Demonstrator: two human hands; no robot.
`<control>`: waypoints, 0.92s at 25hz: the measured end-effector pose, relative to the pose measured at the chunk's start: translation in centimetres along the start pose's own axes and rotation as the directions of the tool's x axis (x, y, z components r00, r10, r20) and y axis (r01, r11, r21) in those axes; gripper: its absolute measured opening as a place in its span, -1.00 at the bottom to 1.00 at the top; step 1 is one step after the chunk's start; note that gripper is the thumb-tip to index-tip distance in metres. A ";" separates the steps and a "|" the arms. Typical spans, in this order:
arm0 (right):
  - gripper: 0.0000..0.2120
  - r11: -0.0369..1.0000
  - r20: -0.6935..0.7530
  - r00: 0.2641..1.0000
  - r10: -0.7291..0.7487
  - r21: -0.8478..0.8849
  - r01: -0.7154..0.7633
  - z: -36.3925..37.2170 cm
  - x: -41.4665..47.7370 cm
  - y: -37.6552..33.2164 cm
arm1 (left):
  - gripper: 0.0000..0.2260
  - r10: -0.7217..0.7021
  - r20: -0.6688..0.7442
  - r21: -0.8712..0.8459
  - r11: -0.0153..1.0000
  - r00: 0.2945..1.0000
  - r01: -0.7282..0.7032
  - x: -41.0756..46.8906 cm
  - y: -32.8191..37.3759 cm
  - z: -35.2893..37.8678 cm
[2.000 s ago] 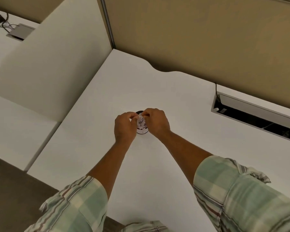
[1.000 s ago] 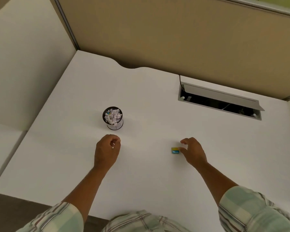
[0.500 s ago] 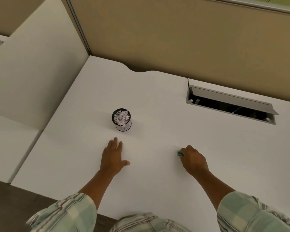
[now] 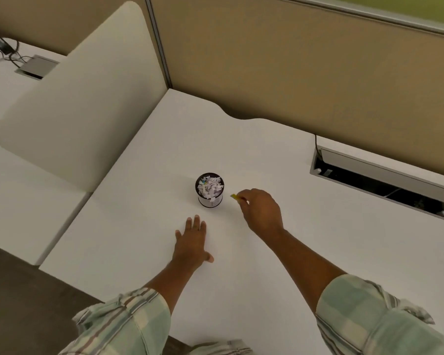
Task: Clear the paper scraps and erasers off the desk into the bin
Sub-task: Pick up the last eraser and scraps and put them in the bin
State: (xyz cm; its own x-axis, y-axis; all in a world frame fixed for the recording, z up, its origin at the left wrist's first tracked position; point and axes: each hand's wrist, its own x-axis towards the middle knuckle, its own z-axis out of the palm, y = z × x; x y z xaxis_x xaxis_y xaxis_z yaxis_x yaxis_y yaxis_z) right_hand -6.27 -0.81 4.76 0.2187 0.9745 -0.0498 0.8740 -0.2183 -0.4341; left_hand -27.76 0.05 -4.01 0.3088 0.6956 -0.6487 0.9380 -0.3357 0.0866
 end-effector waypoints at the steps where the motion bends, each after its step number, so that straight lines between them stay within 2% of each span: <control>1: -0.77 0.998 -0.003 0.998 -0.060 -0.018 0.059 0.2 1.3 -1.5 | 0.09 -0.004 0.007 0.010 1.000 1.000 0.004 0.1 0.0 0.1; 3: -0.78 0.984 0.024 0.988 -0.154 -0.081 0.155 0.8 3.7 -3.8 | 0.09 -0.007 0.009 0.020 1.000 1.000 0.007 0.4 0.0 0.3; 6: -0.87 0.923 0.104 0.964 -0.246 -0.278 0.266 1.8 6.1 -5.3 | 0.08 -0.007 0.001 0.005 1.000 1.000 0.007 0.6 -0.1 0.6; 10: -0.86 0.796 0.283 0.925 -0.254 -0.482 0.366 3.2 7.3 -5.6 | 0.07 -0.003 0.022 0.051 0.999 1.000 0.002 0.8 -0.1 0.6; 13: -0.82 0.791 0.343 0.921 -0.184 -0.504 0.346 3.8 8.1 -5.9 | 0.07 -0.008 0.038 0.048 0.999 0.999 0.006 1.0 -0.1 0.6; 17: -0.82 0.762 0.362 0.915 -0.179 -0.537 0.362 3.9 9.0 -6.2 | 0.07 -0.011 0.044 0.060 0.998 0.999 0.008 1.1 -0.1 0.7; 20: -0.78 0.808 0.346 0.917 -0.201 -0.471 0.354 3.4 9.1 -5.5 | 0.08 -0.010 0.052 0.049 0.999 0.999 0.008 1.2 -0.1 0.6; 23: -0.74 0.889 0.292 0.928 -0.231 -0.324 0.323 2.4 8.6 -4.4 | 0.08 -0.011 0.053 0.040 0.999 0.999 0.009 1.0 0.0 0.5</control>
State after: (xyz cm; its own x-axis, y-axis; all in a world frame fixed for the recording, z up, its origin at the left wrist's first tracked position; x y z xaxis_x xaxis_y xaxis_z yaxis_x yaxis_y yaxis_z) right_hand -9.26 8.67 4.11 -0.1259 0.9698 -0.2088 0.9883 0.1045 -0.1107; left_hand -27.48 0.47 -5.03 0.2898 0.6649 -0.6884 0.9337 -0.3545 0.0505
